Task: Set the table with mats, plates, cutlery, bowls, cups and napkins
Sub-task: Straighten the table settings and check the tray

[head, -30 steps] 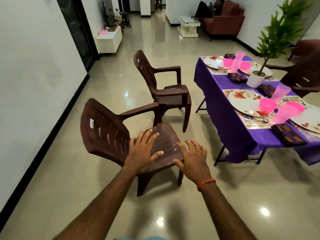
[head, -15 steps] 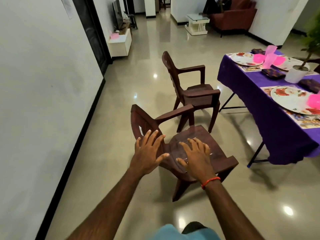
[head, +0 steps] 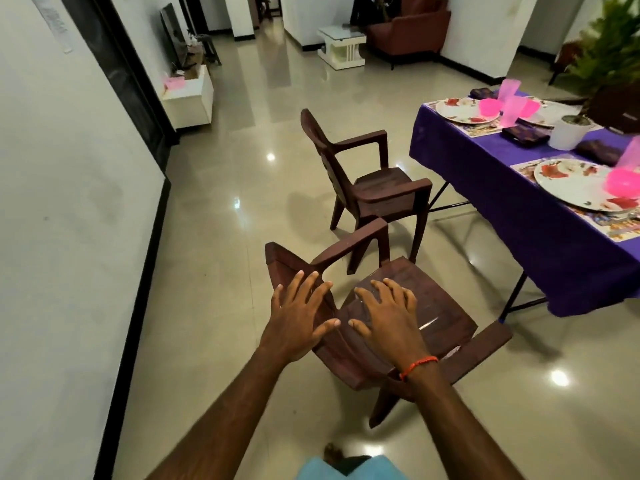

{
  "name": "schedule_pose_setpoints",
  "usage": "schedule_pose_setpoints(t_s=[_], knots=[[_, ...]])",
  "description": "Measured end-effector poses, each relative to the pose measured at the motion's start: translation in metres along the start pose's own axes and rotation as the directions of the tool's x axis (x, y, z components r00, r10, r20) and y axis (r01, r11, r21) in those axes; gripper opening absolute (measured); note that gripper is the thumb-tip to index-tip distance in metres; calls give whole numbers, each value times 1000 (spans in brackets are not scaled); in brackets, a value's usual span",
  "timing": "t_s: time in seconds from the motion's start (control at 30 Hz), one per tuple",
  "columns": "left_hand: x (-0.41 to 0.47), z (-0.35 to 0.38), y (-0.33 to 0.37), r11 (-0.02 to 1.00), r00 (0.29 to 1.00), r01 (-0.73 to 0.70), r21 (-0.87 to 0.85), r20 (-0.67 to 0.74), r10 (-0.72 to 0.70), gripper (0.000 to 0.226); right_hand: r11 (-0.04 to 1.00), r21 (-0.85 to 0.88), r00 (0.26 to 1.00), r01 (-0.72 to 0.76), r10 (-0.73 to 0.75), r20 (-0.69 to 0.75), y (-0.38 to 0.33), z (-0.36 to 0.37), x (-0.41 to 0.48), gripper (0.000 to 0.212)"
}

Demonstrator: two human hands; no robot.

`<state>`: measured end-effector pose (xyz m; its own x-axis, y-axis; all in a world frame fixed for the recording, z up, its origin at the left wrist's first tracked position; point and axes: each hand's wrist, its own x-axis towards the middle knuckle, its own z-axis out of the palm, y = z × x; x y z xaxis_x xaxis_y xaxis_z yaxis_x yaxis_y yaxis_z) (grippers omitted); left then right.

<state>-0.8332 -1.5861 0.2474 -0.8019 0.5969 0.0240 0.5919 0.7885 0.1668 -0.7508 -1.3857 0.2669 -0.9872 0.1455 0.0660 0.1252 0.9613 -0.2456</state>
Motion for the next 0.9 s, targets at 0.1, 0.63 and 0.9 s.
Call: schedule_pose_setpoints(t_s=[0.1, 0.63, 0.9], knots=[[15, -6, -27, 995, 995, -94, 25, 42, 93, 93, 999, 12, 998, -53, 53, 34, -21, 10, 22, 63], [85, -6, -151, 858, 849, -513, -17, 140, 510, 102, 906, -65, 901, -418, 422, 103, -103, 45, 48, 65], [110, -4, -179, 733, 722, -680, -4, 174, 670, 107, 797, -66, 772, -601, 599, 211, -162, 76, 20, 93]])
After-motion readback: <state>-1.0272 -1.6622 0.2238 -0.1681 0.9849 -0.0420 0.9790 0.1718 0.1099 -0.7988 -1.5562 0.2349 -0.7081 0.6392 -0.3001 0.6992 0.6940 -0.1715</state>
